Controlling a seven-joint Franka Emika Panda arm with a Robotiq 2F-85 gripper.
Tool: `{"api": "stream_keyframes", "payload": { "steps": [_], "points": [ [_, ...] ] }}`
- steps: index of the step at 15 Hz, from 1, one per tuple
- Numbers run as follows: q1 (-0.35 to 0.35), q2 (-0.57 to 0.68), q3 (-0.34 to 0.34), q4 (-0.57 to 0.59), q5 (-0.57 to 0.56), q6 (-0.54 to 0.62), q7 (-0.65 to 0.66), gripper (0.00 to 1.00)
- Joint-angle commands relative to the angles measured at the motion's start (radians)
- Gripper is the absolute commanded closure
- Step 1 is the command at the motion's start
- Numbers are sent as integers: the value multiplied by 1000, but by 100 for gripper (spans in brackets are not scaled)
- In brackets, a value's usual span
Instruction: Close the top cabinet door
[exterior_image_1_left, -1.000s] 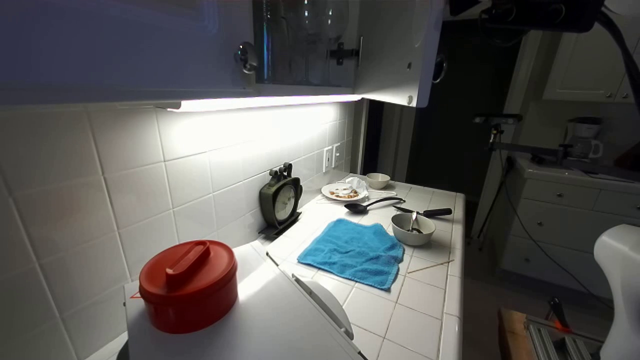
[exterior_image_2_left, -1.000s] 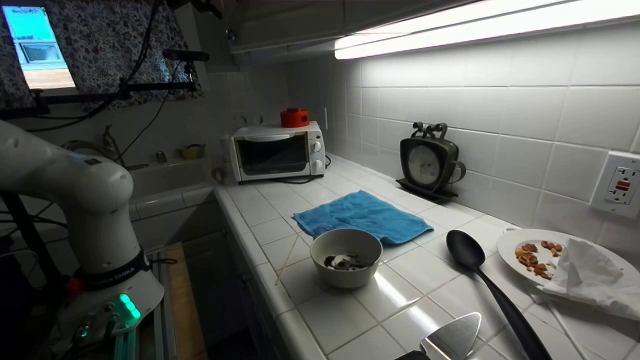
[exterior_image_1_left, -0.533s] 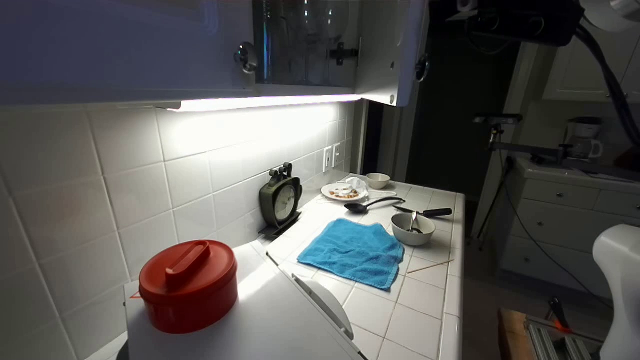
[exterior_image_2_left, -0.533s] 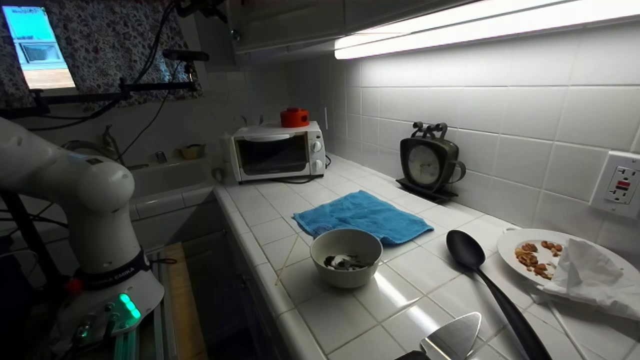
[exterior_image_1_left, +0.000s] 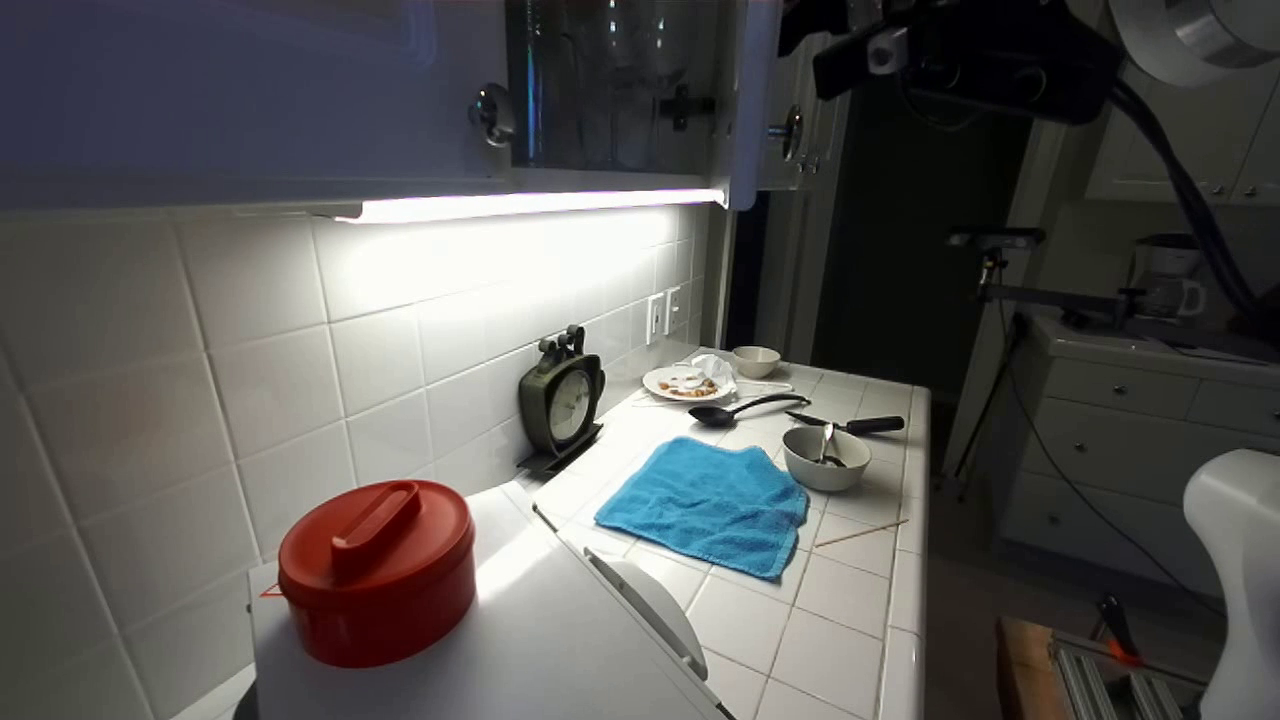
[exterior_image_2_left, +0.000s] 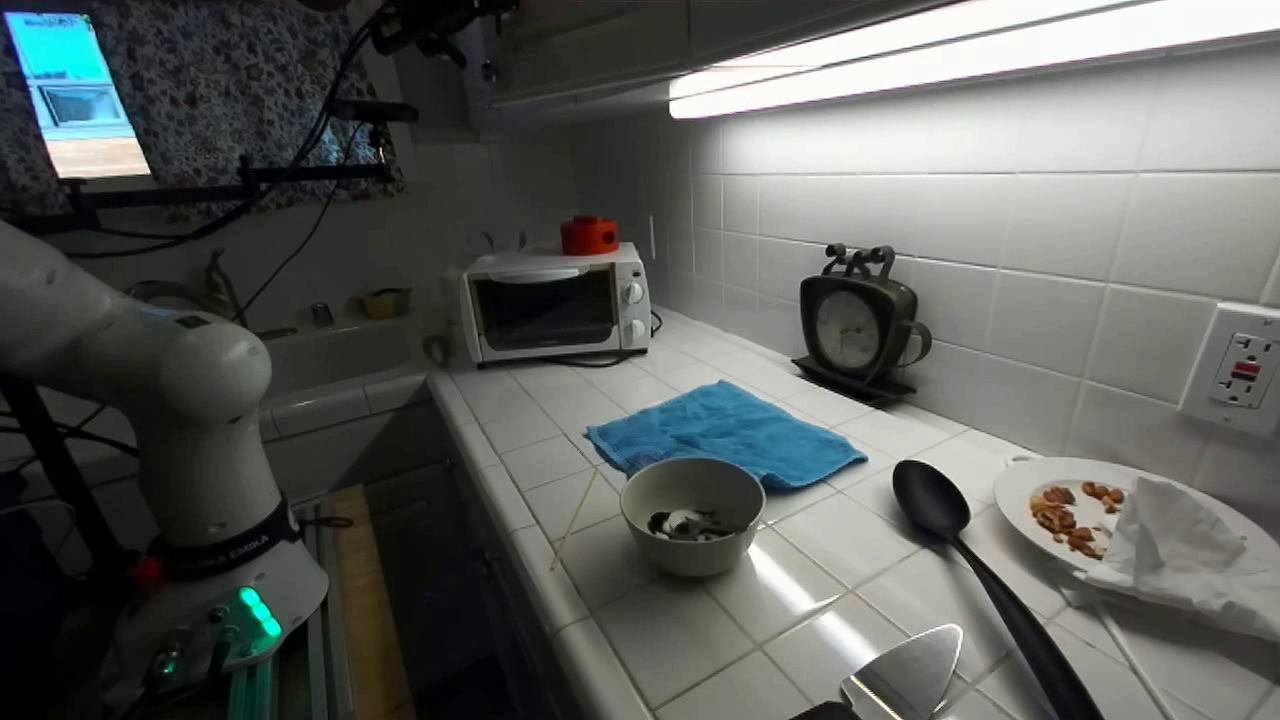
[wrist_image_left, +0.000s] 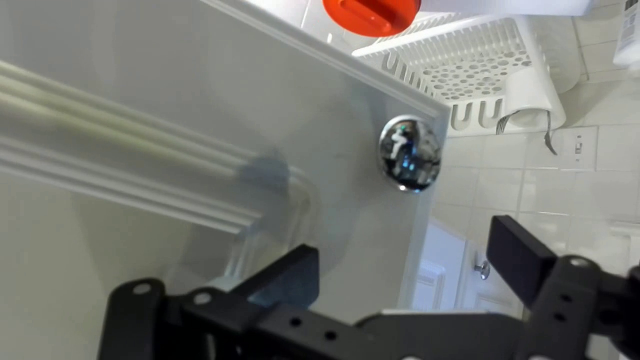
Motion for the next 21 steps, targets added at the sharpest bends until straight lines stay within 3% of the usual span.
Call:
{"api": "stream_keyframes", "payload": {
  "steps": [1, 7, 11, 16, 21],
  "points": [
    [-84, 45, 83, 21, -19, -36, 66, 0],
    [-266, 24, 289, 50, -127, -147, 243, 0],
    [-372, -7, 409, 103, -224, -323, 409, 0],
    [-426, -39, 478, 159, -291, -479, 521, 0],
    [-460, -71, 488, 194, -327, -569, 592, 0]
  ]
}}
